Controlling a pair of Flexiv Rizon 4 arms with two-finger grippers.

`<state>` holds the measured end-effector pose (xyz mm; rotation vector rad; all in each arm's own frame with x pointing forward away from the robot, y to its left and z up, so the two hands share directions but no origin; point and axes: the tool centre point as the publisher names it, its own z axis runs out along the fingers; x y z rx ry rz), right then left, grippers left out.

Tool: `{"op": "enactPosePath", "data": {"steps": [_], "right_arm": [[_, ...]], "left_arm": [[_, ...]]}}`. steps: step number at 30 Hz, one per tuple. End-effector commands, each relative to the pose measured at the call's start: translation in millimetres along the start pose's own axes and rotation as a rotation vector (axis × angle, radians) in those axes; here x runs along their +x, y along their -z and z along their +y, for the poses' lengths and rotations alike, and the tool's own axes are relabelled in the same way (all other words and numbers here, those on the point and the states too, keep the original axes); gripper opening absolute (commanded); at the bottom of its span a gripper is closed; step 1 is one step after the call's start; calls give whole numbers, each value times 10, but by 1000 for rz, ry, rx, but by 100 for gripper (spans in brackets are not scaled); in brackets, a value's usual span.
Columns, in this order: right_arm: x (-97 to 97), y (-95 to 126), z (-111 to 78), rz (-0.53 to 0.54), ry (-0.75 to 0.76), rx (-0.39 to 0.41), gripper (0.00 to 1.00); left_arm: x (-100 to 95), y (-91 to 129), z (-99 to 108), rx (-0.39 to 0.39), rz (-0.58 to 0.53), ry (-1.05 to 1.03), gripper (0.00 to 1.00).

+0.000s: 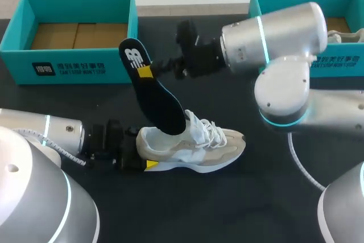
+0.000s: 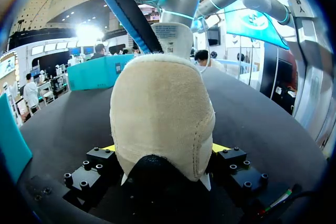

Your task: Take the shoe out of the shoebox, open the shoe tongue, remove and reinsert the insole, then place the shoe into the shoebox

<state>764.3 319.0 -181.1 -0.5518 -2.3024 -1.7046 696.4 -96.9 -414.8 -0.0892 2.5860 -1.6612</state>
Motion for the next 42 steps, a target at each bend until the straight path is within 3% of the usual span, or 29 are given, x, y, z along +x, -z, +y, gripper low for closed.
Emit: {"op": "enactPosePath", "data": {"steps": [1, 4, 12, 19, 28, 38, 42], "right_arm": [[30, -18, -29, -18, -1, -42, 0], [30, -18, -29, -18, -1, -42, 0], [128, 77, 386, 125, -130, -224, 0], [249, 139, 682, 201, -216, -283, 0], [377, 258, 853, 303, -331, -215, 0], [638, 558, 882, 288, -403, -175, 0], [654, 577, 889, 276, -401, -173, 0]], "left_arm": [[13, -23, 13, -2, -2, 0, 0], [13, -23, 13, -2, -2, 0, 0], [13, -23, 13, -2, -2, 0, 0], [13, -23, 13, -2, -2, 0, 0], [13, -23, 13, -2, -2, 0, 0], [13, -23, 13, -2, -2, 0, 0], [13, -23, 13, -2, -2, 0, 0]]}}
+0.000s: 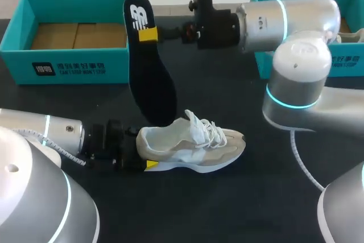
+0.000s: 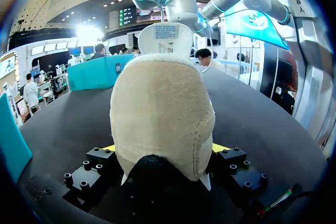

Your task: Take the shoe out of the shoebox, open the shoe tongue, remove and reinsert the insole, then place the shoe into the shoebox

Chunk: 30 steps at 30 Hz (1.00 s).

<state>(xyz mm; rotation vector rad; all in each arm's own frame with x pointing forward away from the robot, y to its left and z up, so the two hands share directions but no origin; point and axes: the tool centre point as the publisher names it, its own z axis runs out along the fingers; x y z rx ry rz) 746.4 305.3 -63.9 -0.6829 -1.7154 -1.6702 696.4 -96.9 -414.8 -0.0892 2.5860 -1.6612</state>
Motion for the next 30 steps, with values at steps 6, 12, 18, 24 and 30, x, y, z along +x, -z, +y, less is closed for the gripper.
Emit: {"op": "enactPosePath", "data": {"steps": [6, 12, 18, 24, 30], "right_arm": [[68, 72, -28, -22, -3, 1, 0], [68, 72, -28, -22, -3, 1, 0], [224, 262, -115, -70, 11, 53, 0], [376, 454, -176, -130, 31, 139, 0], [439, 557, -282, -155, -18, 147, 0]], "left_arm": [[13, -23, 13, -2, -2, 0, 0], [13, -23, 13, -2, -2, 0, 0], [13, -23, 13, -2, -2, 0, 0], [13, -23, 13, -2, -2, 0, 0], [13, -23, 13, -2, -2, 0, 0]]}}
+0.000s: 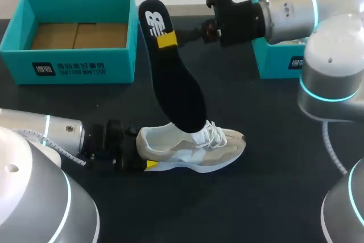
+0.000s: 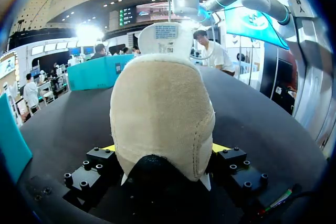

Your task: Take the shoe out of the shoebox, open the shoe tongue, remove and reinsert the insole, then place the shoe into the shoebox

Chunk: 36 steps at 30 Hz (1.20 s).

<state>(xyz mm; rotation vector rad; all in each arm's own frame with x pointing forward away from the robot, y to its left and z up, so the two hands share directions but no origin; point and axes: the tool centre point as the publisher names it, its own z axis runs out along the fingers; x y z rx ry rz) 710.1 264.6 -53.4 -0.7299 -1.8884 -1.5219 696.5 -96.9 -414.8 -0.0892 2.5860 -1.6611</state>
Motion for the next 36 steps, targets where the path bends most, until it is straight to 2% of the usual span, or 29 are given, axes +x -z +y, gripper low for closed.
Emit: {"op": "enactPosePath", "data": {"steps": [1, 5, 15, 25, 29, 30, 33, 36], "right_arm": [[87, 196, -105, -43, -17, 9, 0], [146, 229, -203, -79, -22, -2, 0], [274, 231, -479, -89, -94, -51, 0], [379, 213, -626, -95, -113, -69, 0], [424, 211, -659, -88, -125, -108, 0], [434, 208, -668, -93, -143, -94, 0], [473, 202, -682, -85, -141, -131, 0], [510, 202, -690, -83, -147, -133, 0]], "left_arm": [[13, -23, 13, -2, -2, 0, 0], [13, -23, 13, -2, -2, 0, 0], [13, -23, 13, -2, -2, 0, 0], [13, -23, 13, -2, -2, 0, 0], [13, -23, 13, -2, -2, 0, 0], [13, -23, 13, -2, -2, 0, 0], [13, -23, 13, -2, -2, 0, 0], [13, -23, 13, -2, -2, 0, 0]]}}
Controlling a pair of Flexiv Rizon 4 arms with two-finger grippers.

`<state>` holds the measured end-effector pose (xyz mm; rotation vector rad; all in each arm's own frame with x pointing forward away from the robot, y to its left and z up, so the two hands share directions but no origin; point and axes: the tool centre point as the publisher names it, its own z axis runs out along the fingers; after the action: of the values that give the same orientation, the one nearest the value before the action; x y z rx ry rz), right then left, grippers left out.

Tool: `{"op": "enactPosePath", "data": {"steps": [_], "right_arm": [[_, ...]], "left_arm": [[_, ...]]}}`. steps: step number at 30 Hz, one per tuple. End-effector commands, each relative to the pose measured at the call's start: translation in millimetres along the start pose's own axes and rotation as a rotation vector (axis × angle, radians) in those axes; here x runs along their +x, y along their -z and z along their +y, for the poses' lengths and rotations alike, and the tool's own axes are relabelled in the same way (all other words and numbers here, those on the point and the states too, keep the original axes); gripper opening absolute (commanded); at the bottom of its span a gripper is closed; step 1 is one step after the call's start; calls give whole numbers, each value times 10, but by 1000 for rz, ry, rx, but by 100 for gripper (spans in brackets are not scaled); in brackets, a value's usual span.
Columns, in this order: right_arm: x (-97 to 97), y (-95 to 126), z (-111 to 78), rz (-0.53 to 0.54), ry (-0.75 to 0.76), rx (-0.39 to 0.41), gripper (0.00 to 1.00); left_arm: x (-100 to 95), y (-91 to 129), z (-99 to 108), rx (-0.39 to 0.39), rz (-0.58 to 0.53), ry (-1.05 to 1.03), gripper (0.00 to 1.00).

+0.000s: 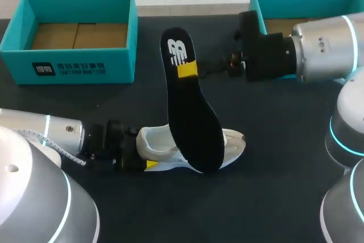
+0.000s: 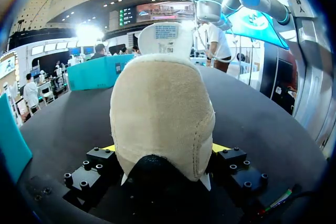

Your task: Take the shoe out of the shoebox, open the shoe tongue, remove and reinsert the insole, then place the shoe into the shoebox

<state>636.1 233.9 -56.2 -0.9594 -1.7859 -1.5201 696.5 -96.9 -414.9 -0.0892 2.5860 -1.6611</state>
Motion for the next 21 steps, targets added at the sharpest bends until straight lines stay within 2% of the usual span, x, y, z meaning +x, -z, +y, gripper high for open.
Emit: {"op": "enactPosePath", "data": {"steps": [1, 15, 21], "right_arm": [[49, -2, -78, -4, -6, -38, 0], [125, -7, -85, 19, -10, -24, 0], [126, -10, -66, 21, -6, -42, 0]], "left_arm": [[13, -23, 12, -2, -2, 0, 0], [13, -23, 12, -2, -2, 0, 0], [13, -23, 12, -2, -2, 0, 0]]}}
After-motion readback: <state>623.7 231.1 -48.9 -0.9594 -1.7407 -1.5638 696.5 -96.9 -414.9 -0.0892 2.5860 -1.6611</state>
